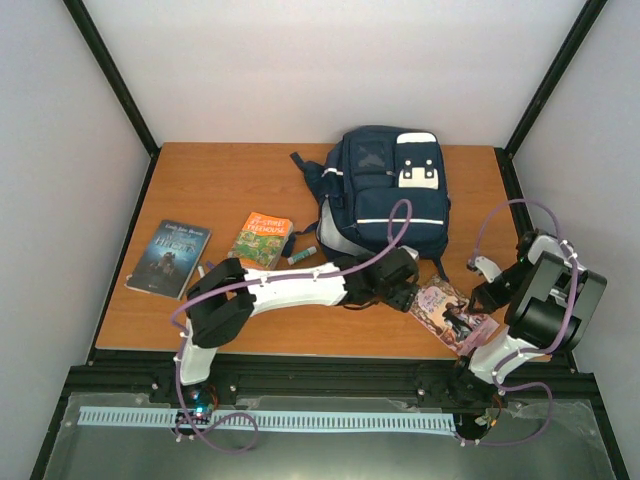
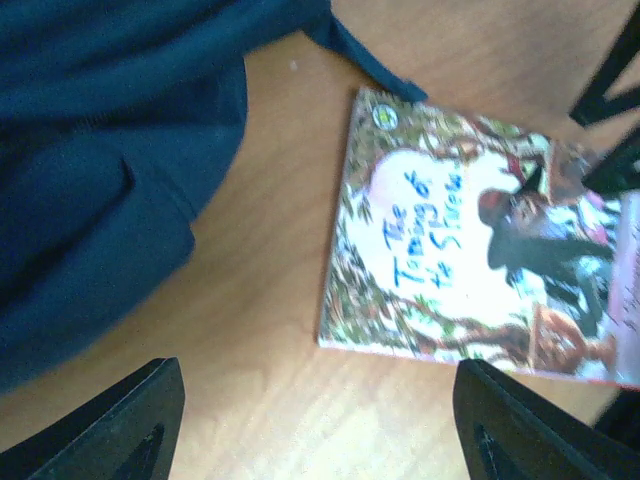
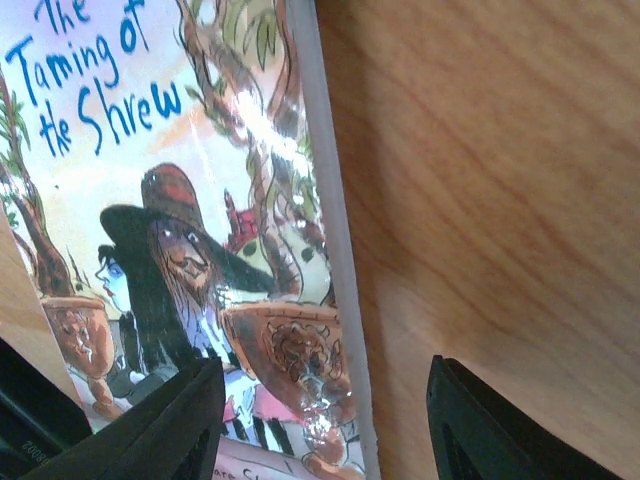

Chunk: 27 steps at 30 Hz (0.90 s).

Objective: Pack the student bag
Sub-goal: Adjust the book at the center of the board.

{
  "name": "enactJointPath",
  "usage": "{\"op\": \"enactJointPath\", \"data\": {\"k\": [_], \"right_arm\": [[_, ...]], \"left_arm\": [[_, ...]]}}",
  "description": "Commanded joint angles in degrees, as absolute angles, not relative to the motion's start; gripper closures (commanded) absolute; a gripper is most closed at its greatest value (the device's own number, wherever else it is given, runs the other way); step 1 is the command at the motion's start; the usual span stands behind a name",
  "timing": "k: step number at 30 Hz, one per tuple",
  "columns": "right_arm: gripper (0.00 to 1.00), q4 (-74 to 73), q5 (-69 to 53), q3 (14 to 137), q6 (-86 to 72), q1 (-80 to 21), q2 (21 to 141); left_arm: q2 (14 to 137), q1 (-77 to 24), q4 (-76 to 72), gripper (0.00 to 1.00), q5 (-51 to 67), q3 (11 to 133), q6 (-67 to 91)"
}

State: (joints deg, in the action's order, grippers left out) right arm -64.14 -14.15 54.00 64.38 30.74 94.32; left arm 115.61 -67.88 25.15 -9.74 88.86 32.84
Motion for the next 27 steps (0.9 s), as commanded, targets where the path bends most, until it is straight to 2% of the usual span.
{"op": "enactJointPath", "data": {"k": [1,8,13,16,27], "right_arm": [[0.43,-62.9,-17.3,55.2,63.5,29.3,93.0],[0.45,-58.7,-21.6,52.9,60.5,23.2,93.9],[0.48,-57.0,-23.4,53.8,57.8,22.1,96.9],[0.54,-55.7,-23.7,54.3,54.4,22.1,98.6],[0.60,-50.5,-18.4,53.8,46.3,24.6,101.0]], "left_arm": [[112.9,-67.6,20.3,0.24,-0.2,81.6,39.6],[111.6,-67.6,18.7,0.24,12.8,78.5,37.6],[117.8,-67.6,19.8,0.25,19.2,83.0,35.7],[121.4,-67.6,20.3,0.25,18.0,85.8,35.7],[133.7,-67.2,23.4,0.25,14.9,100.2,35.1]]}}
